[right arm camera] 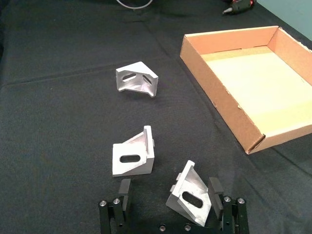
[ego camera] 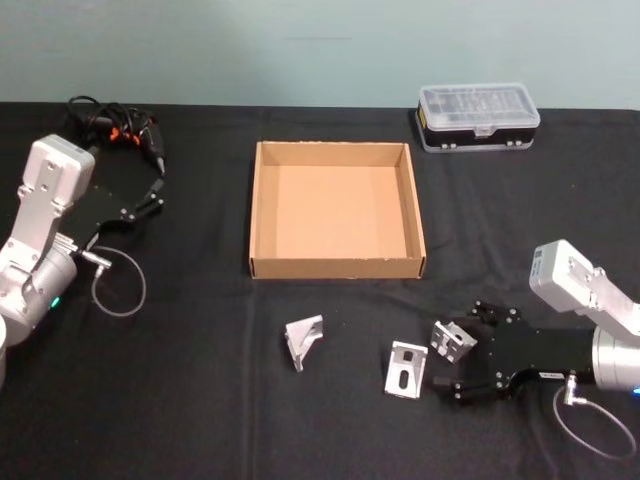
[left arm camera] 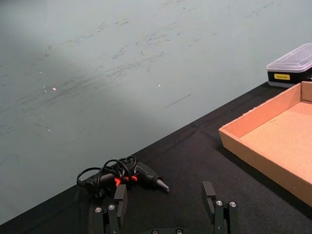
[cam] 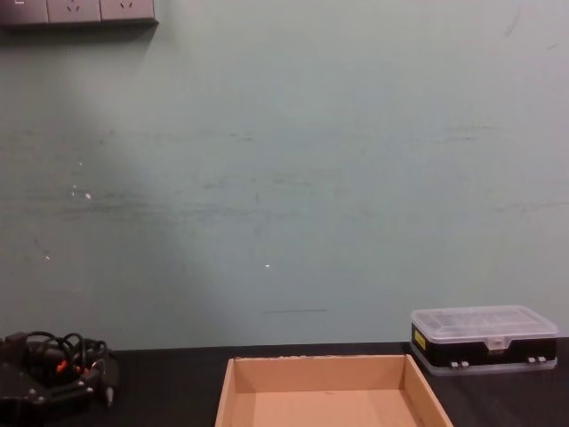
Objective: Use one hand to pick up the angle iron from the table and place it into the box.
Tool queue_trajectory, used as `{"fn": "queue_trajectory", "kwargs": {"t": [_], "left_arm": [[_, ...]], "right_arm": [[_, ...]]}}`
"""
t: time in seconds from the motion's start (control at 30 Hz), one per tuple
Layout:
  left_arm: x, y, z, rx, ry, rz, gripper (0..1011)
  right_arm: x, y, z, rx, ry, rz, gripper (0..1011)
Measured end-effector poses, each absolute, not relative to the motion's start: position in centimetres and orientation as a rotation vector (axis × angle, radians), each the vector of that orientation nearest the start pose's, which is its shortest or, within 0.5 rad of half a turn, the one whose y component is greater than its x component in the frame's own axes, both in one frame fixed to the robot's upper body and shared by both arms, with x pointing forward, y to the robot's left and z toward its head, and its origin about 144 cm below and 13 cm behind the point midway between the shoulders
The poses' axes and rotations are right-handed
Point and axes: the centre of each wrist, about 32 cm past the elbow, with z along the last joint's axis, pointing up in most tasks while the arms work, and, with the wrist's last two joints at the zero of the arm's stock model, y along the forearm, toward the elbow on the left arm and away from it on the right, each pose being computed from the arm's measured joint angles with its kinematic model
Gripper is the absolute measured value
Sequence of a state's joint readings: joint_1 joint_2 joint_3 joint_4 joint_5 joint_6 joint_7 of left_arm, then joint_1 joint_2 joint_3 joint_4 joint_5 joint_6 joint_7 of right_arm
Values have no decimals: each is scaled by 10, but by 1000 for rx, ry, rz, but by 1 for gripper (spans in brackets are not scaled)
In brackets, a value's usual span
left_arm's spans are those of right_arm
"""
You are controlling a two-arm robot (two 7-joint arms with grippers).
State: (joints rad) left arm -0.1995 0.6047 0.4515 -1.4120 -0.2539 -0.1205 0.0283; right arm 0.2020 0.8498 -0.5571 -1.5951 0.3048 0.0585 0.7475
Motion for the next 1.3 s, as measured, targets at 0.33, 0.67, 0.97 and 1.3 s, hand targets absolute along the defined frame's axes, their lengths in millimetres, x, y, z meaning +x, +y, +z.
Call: {"fn": "queue_trajectory", "kwargs": {"t": [0.33,0.67,0.97,1.3], "left_arm": [[489,310,1140,305,-285,1248,1000],[489,310,1140,304,-285,1248,1000],[489,310,1140,304,-285,1248,1000],[489,310,1140,304,-285,1248,1000]], "right_arm": [[469,-333,1181,-591,-94,-386,873],[470,-333,1181,-589,-93,-382,592],[470,-333,1182,-588,-93,-381,285],[470,-333,1182,-588,-92,-380,124]]}}
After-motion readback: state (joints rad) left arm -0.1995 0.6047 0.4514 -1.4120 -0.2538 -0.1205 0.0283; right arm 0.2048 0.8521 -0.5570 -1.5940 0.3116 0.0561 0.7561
